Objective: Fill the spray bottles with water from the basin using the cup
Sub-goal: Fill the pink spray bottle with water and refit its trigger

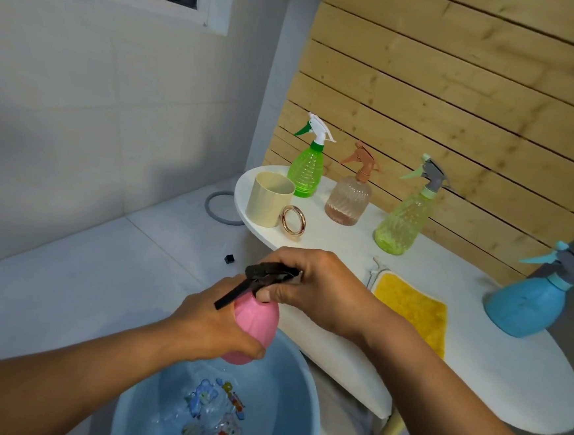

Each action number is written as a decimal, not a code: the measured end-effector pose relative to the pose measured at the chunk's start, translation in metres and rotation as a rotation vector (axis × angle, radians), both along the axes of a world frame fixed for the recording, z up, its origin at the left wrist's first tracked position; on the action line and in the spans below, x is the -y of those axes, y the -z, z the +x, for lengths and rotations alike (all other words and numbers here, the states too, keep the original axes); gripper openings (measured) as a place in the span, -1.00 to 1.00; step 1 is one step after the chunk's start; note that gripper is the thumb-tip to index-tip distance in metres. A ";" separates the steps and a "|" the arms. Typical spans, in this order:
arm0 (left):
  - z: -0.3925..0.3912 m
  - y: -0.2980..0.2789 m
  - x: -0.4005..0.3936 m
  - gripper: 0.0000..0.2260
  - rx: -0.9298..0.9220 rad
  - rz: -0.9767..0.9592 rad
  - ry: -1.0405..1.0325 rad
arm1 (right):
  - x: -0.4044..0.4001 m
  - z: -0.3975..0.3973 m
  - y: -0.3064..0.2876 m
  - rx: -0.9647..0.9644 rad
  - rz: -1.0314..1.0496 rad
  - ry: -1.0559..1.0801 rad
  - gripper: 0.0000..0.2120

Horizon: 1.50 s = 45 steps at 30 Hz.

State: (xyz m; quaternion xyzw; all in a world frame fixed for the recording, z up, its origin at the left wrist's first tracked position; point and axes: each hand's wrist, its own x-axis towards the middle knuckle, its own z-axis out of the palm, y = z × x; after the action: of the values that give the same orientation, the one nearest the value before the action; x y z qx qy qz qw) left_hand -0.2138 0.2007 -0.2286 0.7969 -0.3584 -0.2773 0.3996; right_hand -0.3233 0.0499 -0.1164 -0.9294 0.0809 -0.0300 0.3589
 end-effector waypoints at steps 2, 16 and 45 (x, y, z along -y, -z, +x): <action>0.000 -0.007 0.003 -0.15 -0.023 -0.010 0.015 | 0.004 0.001 -0.007 0.015 -0.002 -0.016 -0.79; 0.011 -0.084 0.072 -0.24 -0.003 -0.167 0.131 | 0.064 0.003 -0.041 0.342 0.250 0.169 -0.71; 0.004 -0.070 0.170 -0.15 -0.315 -0.347 0.087 | 0.133 0.000 -0.008 0.534 0.236 0.564 -0.70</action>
State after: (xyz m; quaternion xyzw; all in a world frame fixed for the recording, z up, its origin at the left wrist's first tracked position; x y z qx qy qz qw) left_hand -0.2100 0.0302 -0.1582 0.6470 -0.3679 -0.3490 0.5694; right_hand -0.3232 -0.0833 -0.1086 -0.7826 0.2394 -0.3582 0.4494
